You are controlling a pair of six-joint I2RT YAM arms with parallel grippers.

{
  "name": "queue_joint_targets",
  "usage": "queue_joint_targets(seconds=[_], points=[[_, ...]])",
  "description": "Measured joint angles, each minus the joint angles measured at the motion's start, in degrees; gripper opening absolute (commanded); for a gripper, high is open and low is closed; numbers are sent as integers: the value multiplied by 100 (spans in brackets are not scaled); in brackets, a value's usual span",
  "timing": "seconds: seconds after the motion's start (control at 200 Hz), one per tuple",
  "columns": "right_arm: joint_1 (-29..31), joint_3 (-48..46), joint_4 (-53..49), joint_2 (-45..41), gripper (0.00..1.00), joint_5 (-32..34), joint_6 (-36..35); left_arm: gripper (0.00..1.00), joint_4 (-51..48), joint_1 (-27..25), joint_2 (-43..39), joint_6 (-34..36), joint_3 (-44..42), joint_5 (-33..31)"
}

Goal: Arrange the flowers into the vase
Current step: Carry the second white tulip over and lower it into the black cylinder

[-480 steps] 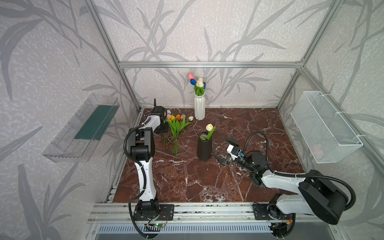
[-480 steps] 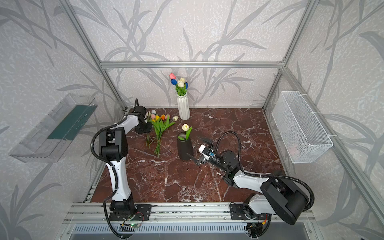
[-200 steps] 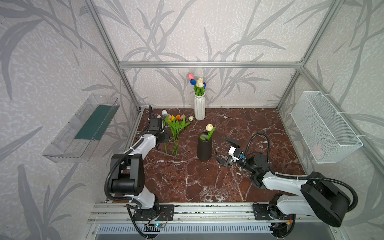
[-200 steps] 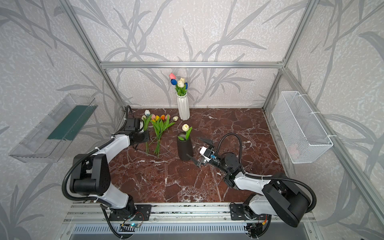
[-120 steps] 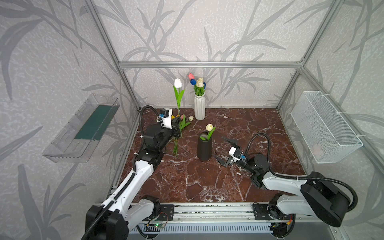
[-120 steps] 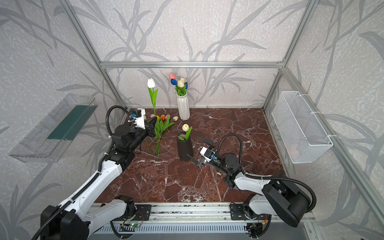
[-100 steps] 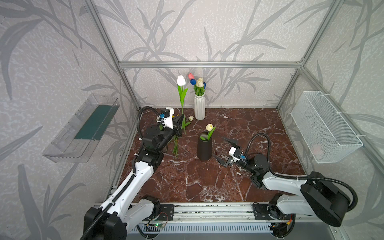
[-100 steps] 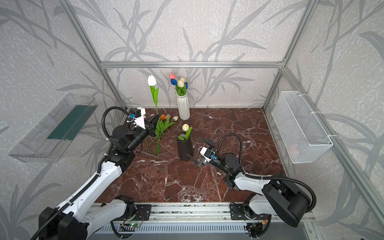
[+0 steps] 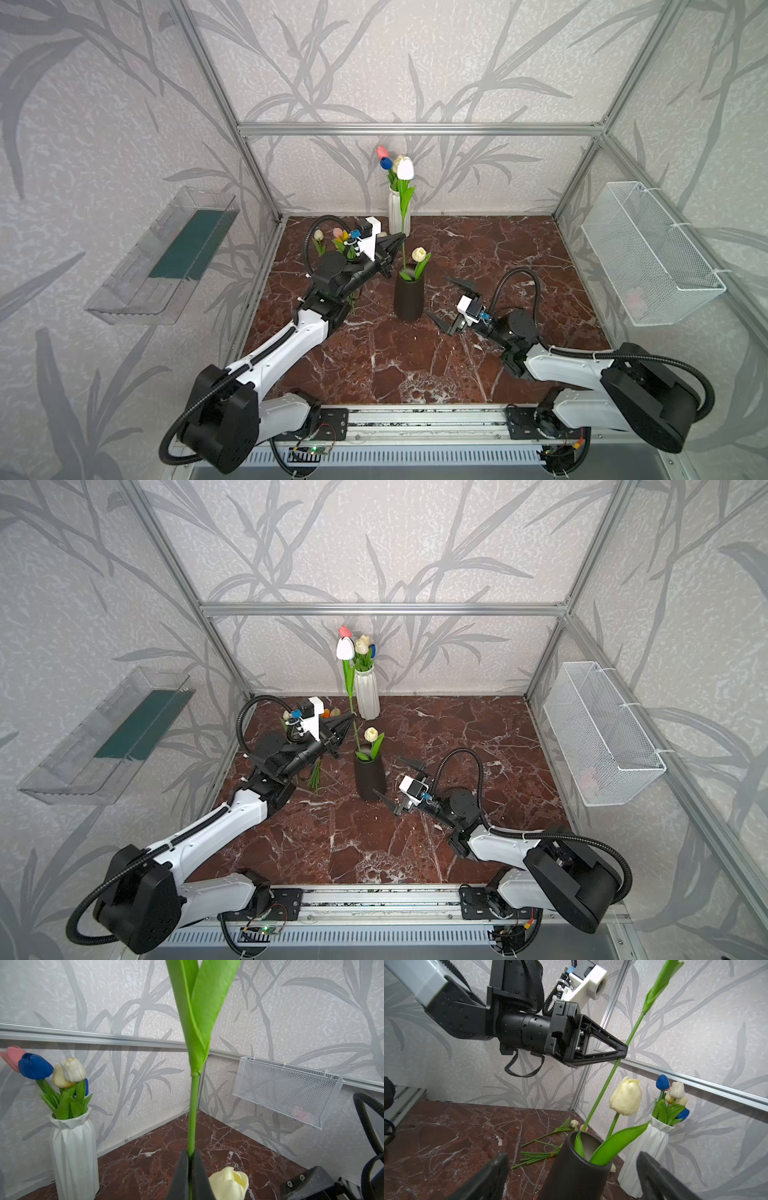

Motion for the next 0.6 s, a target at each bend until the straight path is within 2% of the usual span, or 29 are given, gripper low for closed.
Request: queue_joint_targets(seconds=[0.26, 0.465, 0.6], points=[[9, 0, -2, 0, 96, 4, -39, 0, 625, -111, 577, -188, -160, 66], [9, 0, -2, 0, 96, 9, -83, 0, 754, -177, 684, -166, -516, 166], [11, 0, -2, 9, 96, 11, -109, 14, 728, -205, 673, -70, -706, 199]])
